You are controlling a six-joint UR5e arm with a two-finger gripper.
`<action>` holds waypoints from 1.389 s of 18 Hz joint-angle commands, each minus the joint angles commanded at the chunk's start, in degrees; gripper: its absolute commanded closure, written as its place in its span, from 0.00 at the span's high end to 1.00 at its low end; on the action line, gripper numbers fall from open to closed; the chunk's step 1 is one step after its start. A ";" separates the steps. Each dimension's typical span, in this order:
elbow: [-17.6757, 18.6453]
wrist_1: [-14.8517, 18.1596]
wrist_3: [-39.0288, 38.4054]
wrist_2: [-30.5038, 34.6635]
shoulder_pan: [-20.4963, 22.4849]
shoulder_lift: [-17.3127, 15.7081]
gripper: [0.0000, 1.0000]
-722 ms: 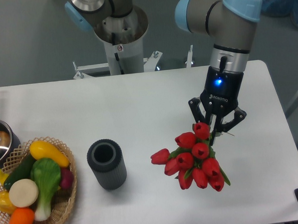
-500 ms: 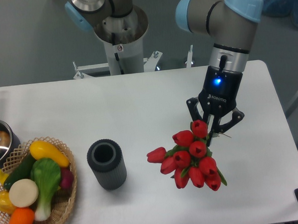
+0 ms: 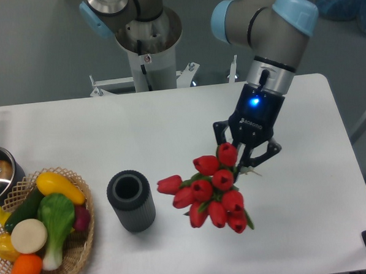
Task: Insert the flowers into the vase
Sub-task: 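Carry the red tulip bunch with the gripper over the black vase, then lower the tulip stems into the black vase opening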
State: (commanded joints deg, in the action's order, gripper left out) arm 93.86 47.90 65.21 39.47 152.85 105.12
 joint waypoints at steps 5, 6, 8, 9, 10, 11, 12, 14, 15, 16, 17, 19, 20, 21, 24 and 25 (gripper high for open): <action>0.18 -0.70 0.00 -10.01 -2.12 0.70 0.15; 0.27 -0.70 0.00 -11.42 -2.12 0.70 0.15; 0.53 -0.88 0.61 -13.88 -2.20 0.62 0.15; 0.53 -1.92 0.62 -15.37 -2.29 0.62 0.15; 0.62 -2.54 0.62 -16.69 -2.38 0.70 0.15; 0.88 -2.72 0.62 -18.01 -2.38 0.70 0.15; 1.06 -2.73 0.88 -19.51 -2.64 0.79 0.15; 1.23 -2.73 2.98 -22.32 -3.08 1.05 0.15; 1.58 -2.73 3.25 -23.81 -3.78 1.14 0.15; 1.67 -2.73 3.34 -24.61 -4.13 1.14 0.15; 1.85 -2.73 3.51 -24.71 -4.49 1.14 0.15; 1.94 -2.73 3.52 -25.32 -5.80 1.05 0.15; 2.29 -2.73 3.52 -26.10 -5.98 0.97 0.15; 2.81 -2.73 3.60 -26.81 -6.07 0.62 0.15; 5.09 -2.73 3.60 -26.99 -6.25 -0.52 0.15; 5.97 -2.73 3.60 -26.99 -6.33 -1.14 0.15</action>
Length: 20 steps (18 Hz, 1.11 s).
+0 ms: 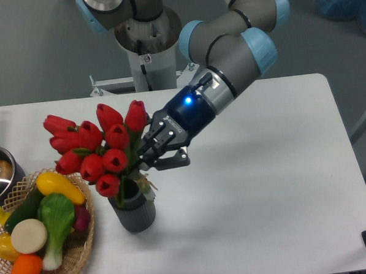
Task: Insert the flowers into the vase
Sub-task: 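Lower the tulip stems into the black vase opening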
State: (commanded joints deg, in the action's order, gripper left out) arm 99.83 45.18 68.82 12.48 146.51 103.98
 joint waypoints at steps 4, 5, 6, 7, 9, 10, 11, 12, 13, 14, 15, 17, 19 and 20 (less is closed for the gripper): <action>2.12 0.00 -0.09 -0.44 -0.35 -1.41 0.15; 2.12 0.00 -0.09 -0.44 -0.35 -1.41 0.15; 2.12 0.00 0.00 -0.53 -0.53 -1.41 0.15; 2.21 0.00 -0.09 -0.44 -0.62 -1.41 0.15; 2.64 0.00 0.00 -0.53 -0.88 -1.41 0.15; 2.56 0.00 0.00 -0.53 -1.40 -1.41 0.15; 2.64 0.00 0.00 -0.44 -1.41 -1.33 0.15; 2.65 0.00 0.00 -0.53 -1.49 -1.32 0.15; 2.73 0.00 0.00 -0.44 -1.50 -1.06 0.15; 2.73 0.00 0.09 -0.44 -1.58 -0.89 0.15; 2.73 0.00 0.17 -0.44 -1.76 -0.80 0.15; 2.73 0.00 0.18 -0.44 -1.76 -0.62 0.15; 3.00 0.00 0.26 -0.44 -1.76 -0.36 0.15; 3.43 0.00 0.61 -0.44 -1.76 -0.27 0.15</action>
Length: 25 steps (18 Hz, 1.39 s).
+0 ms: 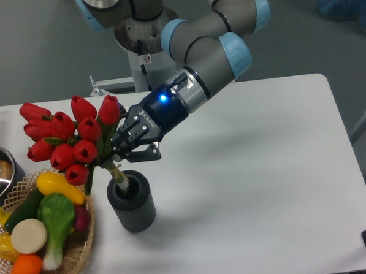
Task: Insert the flowers into the vase
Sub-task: 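Lower the tulip stems into the black vase opening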
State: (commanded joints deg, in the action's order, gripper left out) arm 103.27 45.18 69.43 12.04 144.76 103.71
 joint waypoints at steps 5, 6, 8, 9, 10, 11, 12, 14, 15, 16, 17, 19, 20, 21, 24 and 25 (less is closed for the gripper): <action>2.11 0.00 3.25 0.00 0.00 0.96 0.16; 2.20 0.00 3.26 0.00 0.00 0.97 0.16; 2.20 0.00 3.26 0.09 0.00 1.06 0.16; 2.38 0.00 3.26 0.09 0.00 1.23 0.16; 2.46 0.00 3.26 0.09 0.00 1.32 0.16; 2.73 0.00 3.26 0.09 0.00 1.32 0.16; 2.99 0.00 3.26 0.09 0.00 1.32 0.16; 3.26 0.00 3.26 0.18 0.00 1.58 0.16; 3.26 0.00 3.26 0.18 0.00 1.84 0.16; 3.00 0.00 3.26 0.18 0.00 2.02 0.16; 2.99 0.00 3.26 0.09 0.00 2.46 0.16; 2.99 0.00 3.26 0.18 0.00 2.64 0.16; 2.99 0.00 3.26 0.09 0.09 3.07 0.16; 2.99 0.00 3.26 0.09 0.09 3.34 0.16; 3.08 0.00 3.34 0.09 0.26 3.78 0.16; 3.08 0.00 3.34 0.09 0.35 3.95 0.16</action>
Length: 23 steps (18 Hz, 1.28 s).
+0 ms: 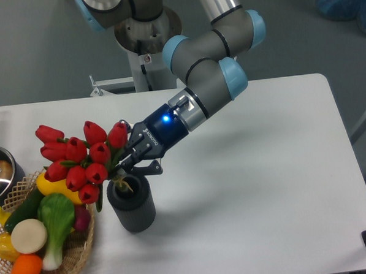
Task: Insert the flowers into the vase
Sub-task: 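Lower the tulip stems into the black vase opening, then hold the tulips in the vase and settle the stems down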
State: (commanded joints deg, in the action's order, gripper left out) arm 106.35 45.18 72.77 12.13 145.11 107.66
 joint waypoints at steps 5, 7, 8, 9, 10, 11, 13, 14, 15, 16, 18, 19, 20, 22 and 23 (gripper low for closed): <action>0.18 0.00 2.55 -0.09 0.27 1.67 0.16; 0.26 0.00 3.25 -0.09 0.26 2.20 0.16; 0.26 0.00 3.25 -0.09 0.26 2.29 0.16; 0.35 0.00 3.25 -0.09 0.26 2.37 0.16; 0.44 0.00 3.25 0.00 0.26 2.37 0.16; 0.70 0.00 3.34 -0.09 0.26 2.37 0.16; 1.14 0.00 3.34 -0.09 0.35 2.37 0.16; 1.14 0.00 3.34 -0.09 0.35 2.37 0.16; 1.32 0.00 3.34 -0.09 0.35 2.37 0.16; 1.58 0.00 3.43 -0.09 0.35 2.37 0.16; 1.93 0.00 3.34 -0.09 0.35 2.37 0.16; 1.93 0.00 3.43 -0.09 0.35 2.37 0.16; 1.93 0.00 3.34 -0.09 0.35 2.37 0.16; 2.02 0.00 3.51 0.00 0.26 2.37 0.16; 2.20 0.00 3.78 0.00 0.26 2.46 0.18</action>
State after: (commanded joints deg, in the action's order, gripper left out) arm 108.54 45.18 76.55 12.13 145.37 110.13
